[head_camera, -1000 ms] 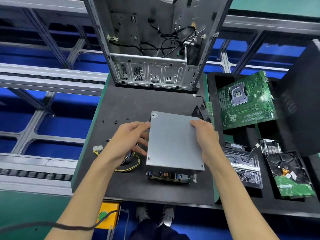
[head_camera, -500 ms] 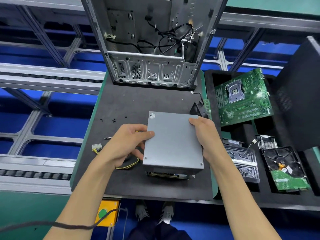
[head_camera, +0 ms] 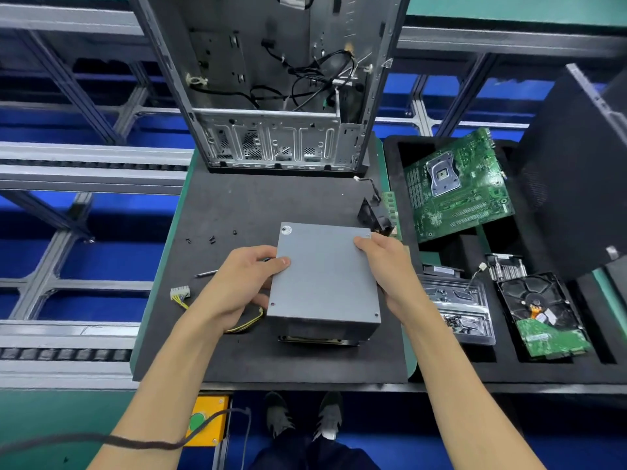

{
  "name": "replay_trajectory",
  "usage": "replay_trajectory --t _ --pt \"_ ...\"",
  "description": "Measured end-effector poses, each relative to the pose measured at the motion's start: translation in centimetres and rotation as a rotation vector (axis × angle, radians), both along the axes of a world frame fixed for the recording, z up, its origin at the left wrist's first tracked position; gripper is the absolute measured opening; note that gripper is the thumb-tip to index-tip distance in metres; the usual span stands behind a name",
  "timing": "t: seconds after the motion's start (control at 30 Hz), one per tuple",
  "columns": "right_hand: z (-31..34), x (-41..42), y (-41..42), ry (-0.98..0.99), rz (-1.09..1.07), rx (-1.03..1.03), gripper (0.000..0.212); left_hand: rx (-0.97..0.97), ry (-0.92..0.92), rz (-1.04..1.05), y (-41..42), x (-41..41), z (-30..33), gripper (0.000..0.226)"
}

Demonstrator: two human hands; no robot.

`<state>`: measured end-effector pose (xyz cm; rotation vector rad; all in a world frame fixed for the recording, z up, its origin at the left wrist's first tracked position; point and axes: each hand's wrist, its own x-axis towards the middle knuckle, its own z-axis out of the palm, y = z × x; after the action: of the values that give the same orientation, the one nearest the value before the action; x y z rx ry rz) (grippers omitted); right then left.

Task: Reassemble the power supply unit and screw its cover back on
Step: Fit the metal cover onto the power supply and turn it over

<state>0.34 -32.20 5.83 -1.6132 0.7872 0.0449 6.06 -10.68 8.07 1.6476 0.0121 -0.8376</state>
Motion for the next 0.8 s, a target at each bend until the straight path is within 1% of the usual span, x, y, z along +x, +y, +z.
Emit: replay_trajectory --t 0.13,0.27,0.37,0.67,0.8 --pt "-0.4 -0.5 0.9 -0.039 0.050 -0.246 0.027 -0.011 0.012 0.004 -0.2 -0.3 0.1 0.020" --pt "-0.5 -1.1 1.2 -0.072 0.031 -0.382 0.040 -0.029 -0.002 0.019 -0.4 -0.9 -0.1 0.019" --pt "-0.5 -1.2 1.1 -0.060 0.043 -0.416 0.044 -0.031 -0.016 0.041 -0.6 -1.5 -0.2 0.020" --pt "-0.1 -0.1 0.8 -0.055 0.118 -0.418 0.040 -0.040 0.014 0.099 -0.3 -2.0 -0.4 0.022" --pt "-0.6 0.0 0.5 -0.050 0.135 -0.411 0.042 -0.017 0.010 0.106 -0.3 -2.3 -0.6 0.030"
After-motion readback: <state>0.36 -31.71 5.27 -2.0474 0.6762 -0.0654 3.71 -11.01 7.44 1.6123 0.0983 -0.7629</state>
